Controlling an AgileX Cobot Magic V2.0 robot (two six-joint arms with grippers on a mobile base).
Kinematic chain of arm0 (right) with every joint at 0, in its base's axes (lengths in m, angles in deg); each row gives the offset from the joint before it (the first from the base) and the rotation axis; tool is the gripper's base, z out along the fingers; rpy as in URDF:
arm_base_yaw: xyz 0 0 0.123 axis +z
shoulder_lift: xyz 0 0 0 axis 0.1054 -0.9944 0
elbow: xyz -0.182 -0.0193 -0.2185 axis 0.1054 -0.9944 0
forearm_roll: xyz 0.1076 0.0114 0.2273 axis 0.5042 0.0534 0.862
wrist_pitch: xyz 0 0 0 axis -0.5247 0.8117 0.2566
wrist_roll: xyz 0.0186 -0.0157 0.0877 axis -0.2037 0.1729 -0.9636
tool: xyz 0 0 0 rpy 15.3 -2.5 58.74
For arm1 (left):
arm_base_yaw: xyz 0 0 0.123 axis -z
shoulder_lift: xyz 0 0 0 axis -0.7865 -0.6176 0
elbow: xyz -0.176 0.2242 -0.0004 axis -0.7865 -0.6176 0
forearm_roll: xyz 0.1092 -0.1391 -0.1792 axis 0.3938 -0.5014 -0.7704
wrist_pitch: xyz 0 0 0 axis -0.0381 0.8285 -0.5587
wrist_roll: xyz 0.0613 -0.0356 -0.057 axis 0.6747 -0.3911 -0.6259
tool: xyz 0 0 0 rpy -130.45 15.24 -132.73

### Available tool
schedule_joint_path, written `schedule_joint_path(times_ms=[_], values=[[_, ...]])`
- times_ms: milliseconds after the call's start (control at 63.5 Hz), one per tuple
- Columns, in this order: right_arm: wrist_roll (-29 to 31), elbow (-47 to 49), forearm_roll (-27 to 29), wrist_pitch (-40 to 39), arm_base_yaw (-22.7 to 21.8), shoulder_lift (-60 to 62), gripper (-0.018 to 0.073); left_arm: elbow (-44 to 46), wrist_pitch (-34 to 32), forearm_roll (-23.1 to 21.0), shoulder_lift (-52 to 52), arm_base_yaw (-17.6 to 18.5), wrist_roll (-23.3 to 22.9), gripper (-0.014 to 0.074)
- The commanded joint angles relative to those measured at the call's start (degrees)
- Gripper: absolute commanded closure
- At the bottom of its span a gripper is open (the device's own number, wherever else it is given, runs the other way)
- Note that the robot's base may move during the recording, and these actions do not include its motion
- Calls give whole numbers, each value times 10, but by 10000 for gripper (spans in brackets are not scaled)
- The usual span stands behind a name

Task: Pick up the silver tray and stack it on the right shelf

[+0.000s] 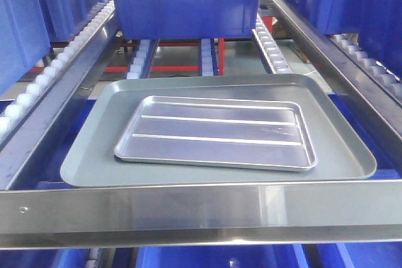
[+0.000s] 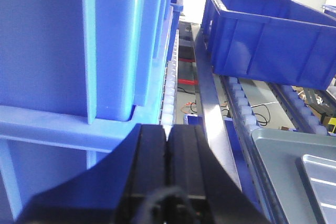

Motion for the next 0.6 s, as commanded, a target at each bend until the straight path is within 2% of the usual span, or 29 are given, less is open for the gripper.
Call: schedule_joint_path(times_ms=[0, 583], values=[[-4, 11, 3, -60, -5, 12, 503, -11, -53, -3, 8, 0, 1, 697], [-4, 11, 3, -60, -5, 12, 503, -11, -53, -3, 8, 0, 1, 697]])
